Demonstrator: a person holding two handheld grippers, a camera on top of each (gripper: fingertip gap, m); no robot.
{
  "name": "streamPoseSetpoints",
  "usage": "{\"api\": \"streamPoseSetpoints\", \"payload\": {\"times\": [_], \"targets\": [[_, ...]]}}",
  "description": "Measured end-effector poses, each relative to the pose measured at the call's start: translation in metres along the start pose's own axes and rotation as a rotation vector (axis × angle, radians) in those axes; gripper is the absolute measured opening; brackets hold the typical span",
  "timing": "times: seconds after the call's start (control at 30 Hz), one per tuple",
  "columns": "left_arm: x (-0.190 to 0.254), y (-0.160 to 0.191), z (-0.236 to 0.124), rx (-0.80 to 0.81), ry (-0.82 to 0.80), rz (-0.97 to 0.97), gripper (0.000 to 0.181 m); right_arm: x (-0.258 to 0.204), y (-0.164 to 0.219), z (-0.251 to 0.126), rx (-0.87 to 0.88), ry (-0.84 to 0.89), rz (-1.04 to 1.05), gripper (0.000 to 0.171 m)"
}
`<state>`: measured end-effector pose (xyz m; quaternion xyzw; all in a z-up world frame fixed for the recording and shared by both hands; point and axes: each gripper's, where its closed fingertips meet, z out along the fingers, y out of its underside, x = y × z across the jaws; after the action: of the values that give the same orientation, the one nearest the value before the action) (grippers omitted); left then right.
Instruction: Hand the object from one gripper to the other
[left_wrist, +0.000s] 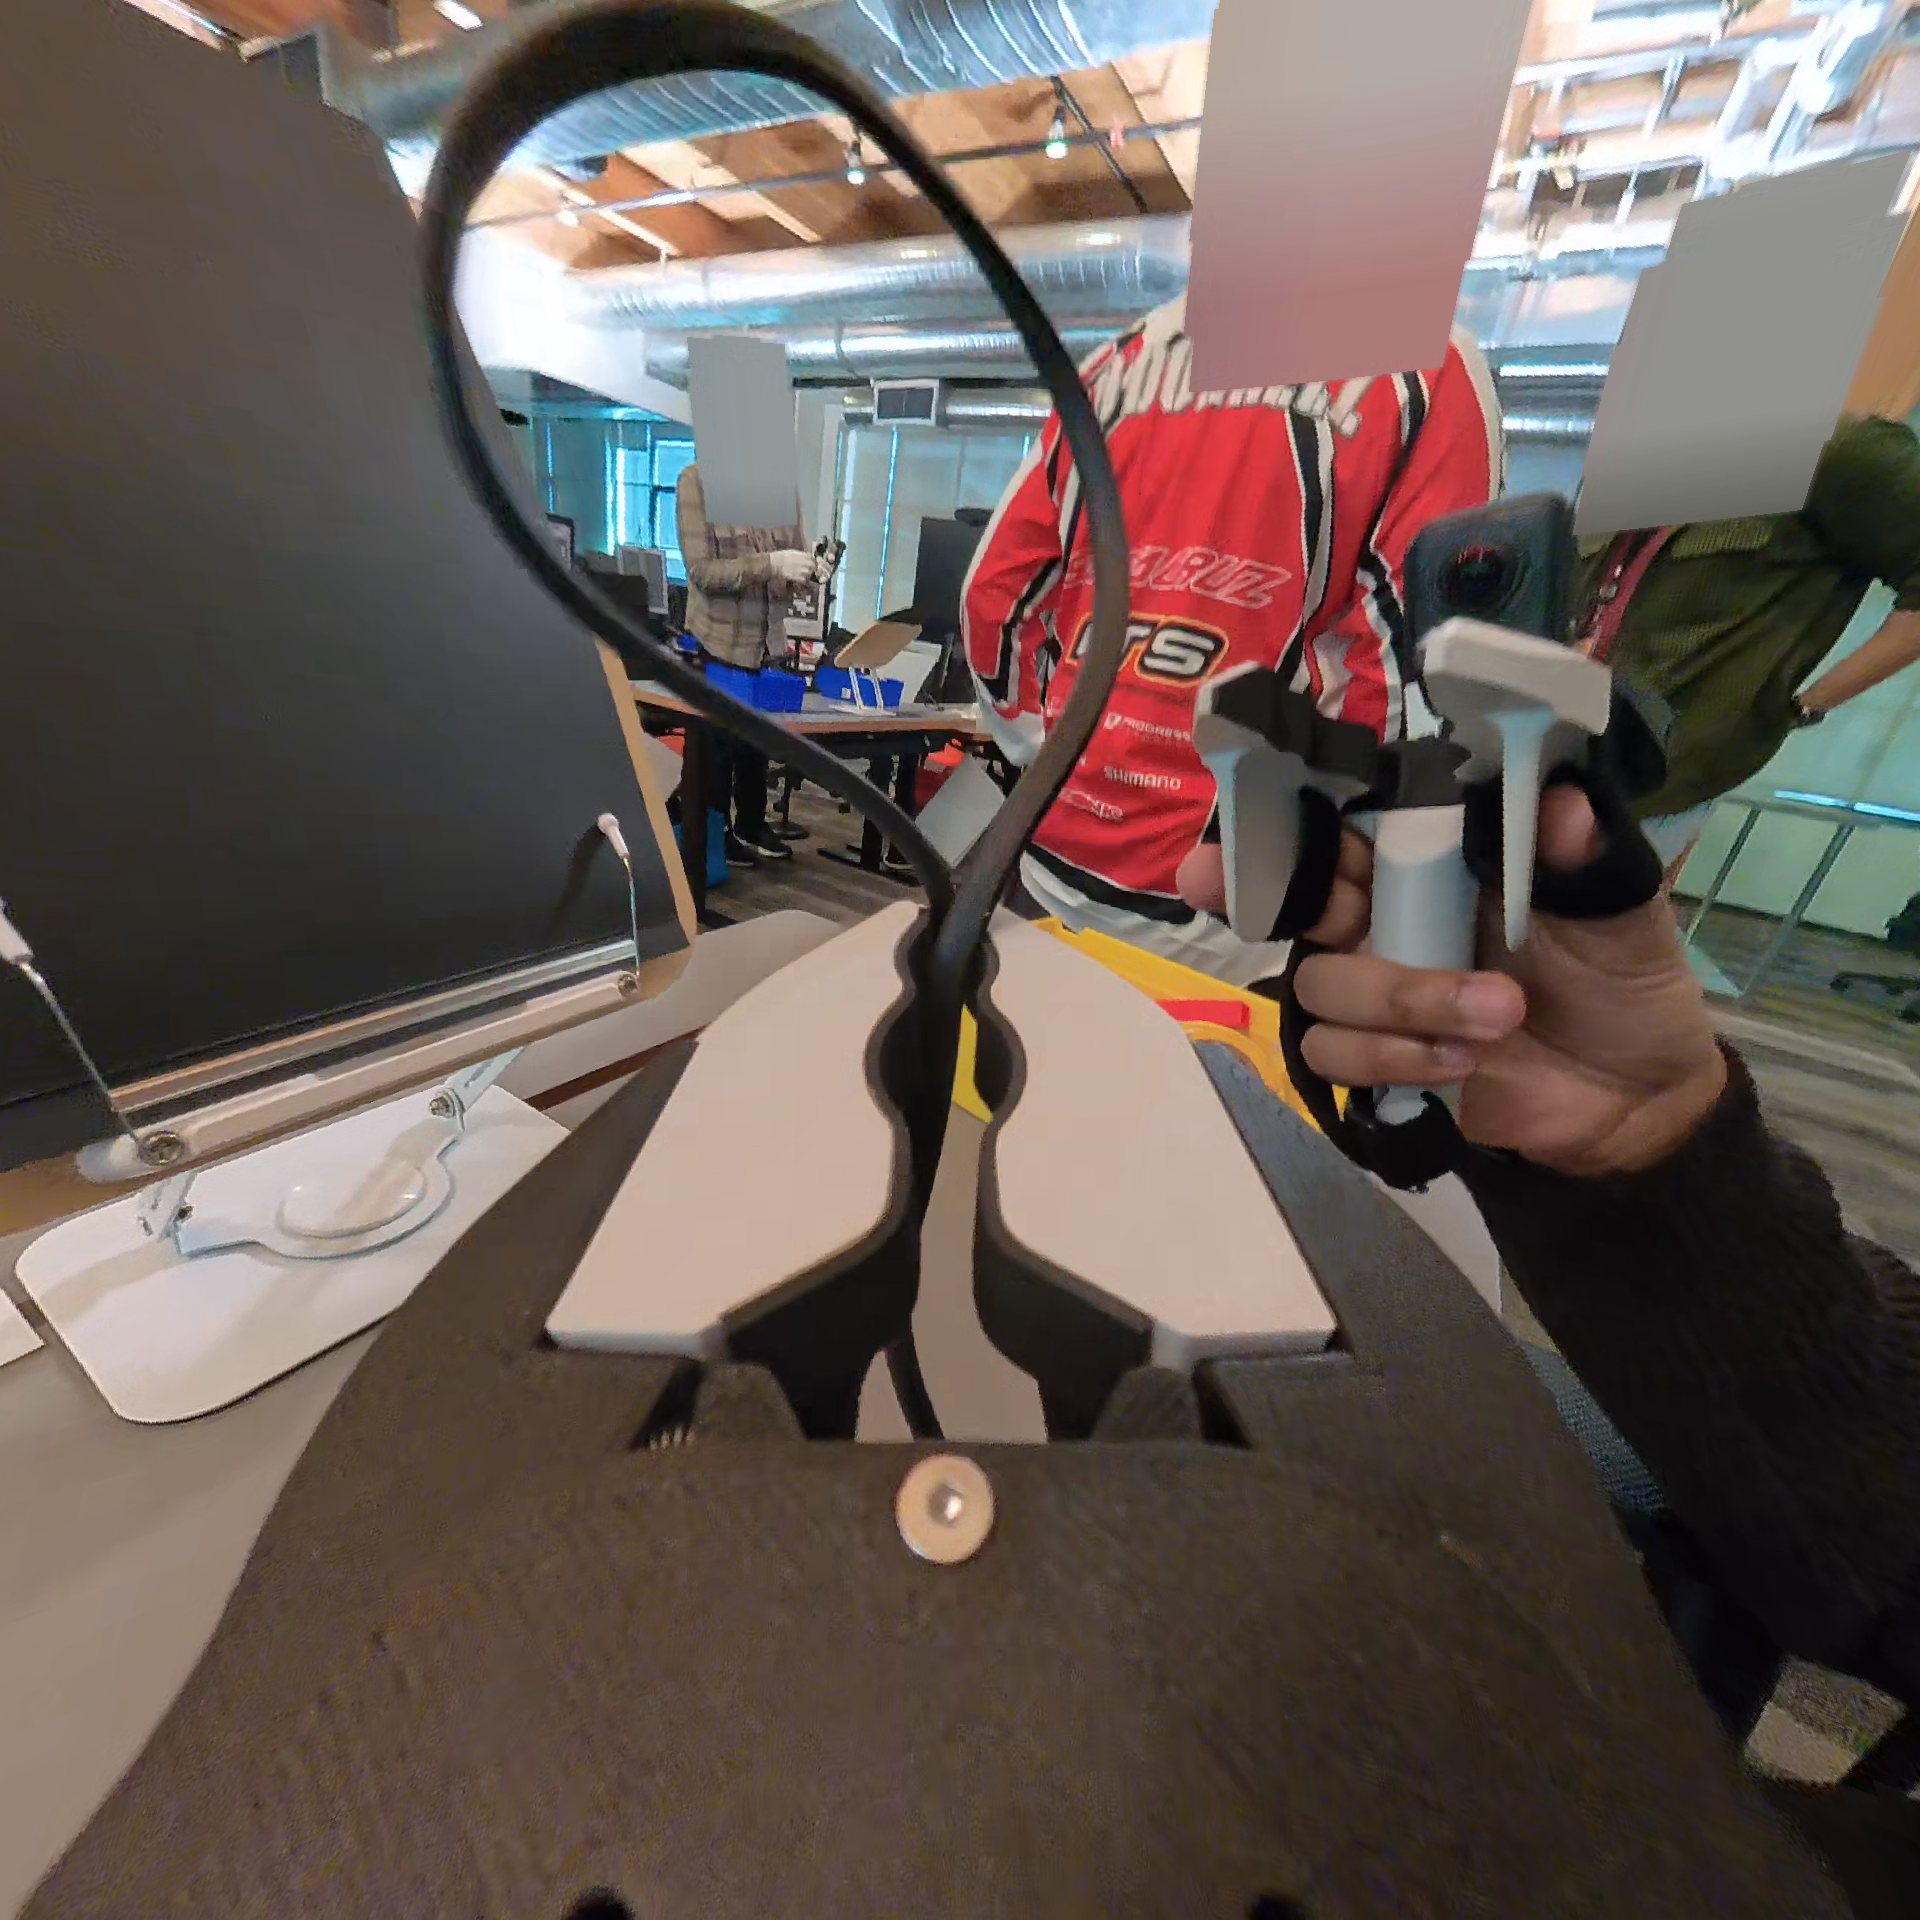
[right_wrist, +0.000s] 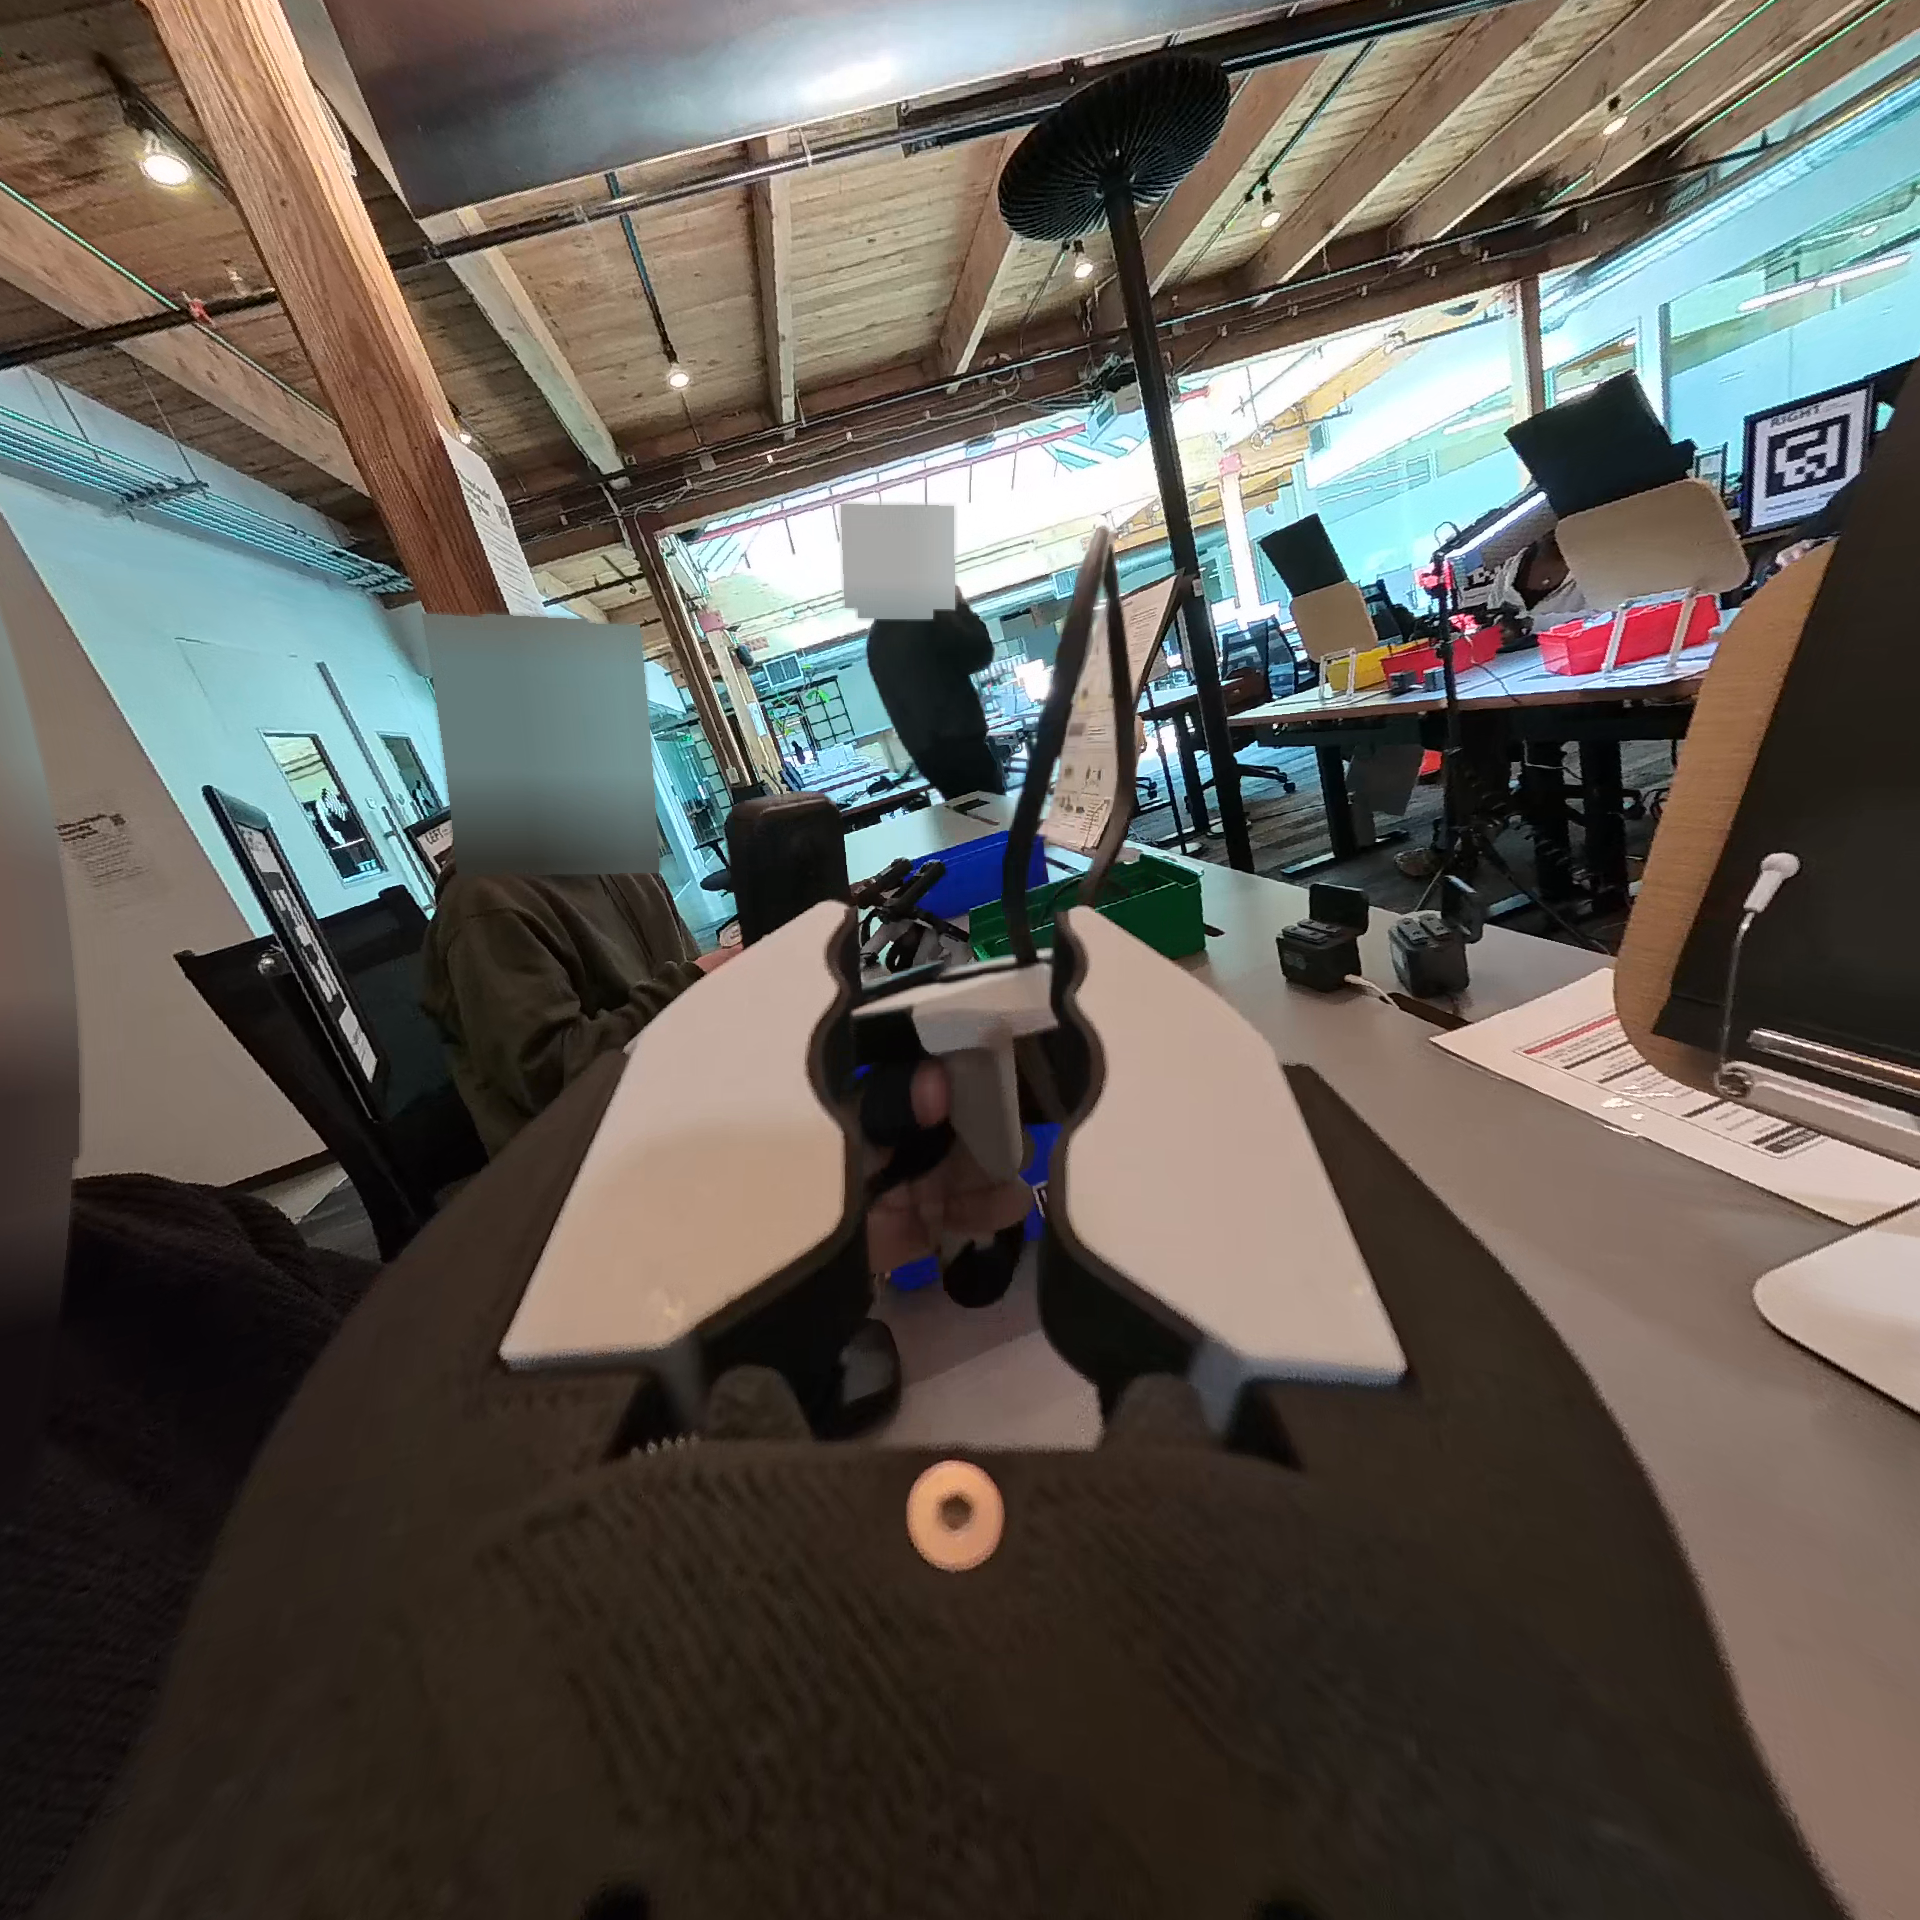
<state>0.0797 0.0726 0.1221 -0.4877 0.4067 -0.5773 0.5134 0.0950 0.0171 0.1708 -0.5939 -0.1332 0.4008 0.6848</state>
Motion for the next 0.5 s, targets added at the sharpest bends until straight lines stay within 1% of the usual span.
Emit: {"api": "streamPoseSetpoints", "payload": {"times": [0.23, 0.5], "targets": [[-0.009, -0.022, -0.013, 0.075, 0.012, -0.060, 0.003, 0.001, 0.006, 0.003, -0.016, -0.006, 0.005, 0.036], [-0.008, -0.039, -0.023, 0.151, 0.061, -0.099, 0.002, -0.001, 0.027, 0.015, -0.072, -0.033, 0.030, 0.037]]}}
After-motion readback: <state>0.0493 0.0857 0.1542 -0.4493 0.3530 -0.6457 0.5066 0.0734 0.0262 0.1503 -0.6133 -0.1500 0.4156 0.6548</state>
